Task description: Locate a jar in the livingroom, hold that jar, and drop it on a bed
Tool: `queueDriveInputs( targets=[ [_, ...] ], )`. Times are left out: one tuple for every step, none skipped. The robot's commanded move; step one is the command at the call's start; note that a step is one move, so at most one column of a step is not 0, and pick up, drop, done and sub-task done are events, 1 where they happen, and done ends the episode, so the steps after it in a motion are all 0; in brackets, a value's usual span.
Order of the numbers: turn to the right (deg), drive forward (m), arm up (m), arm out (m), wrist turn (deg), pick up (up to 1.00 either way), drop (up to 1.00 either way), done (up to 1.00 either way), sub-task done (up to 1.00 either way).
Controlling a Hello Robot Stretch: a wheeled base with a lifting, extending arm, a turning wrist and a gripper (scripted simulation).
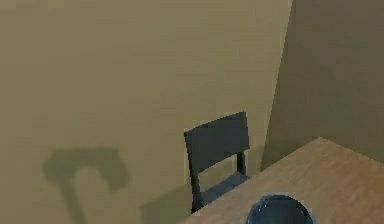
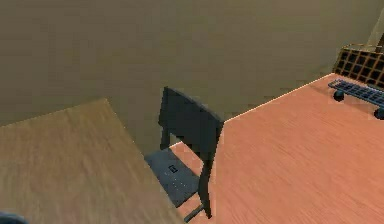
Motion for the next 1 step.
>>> queueDriveInputs(
  targets=[
    [45.0, 0.0, 0.0, 0.0, 0.0, 0.0, 0.0, 0.0, 0.0]
  ],
)
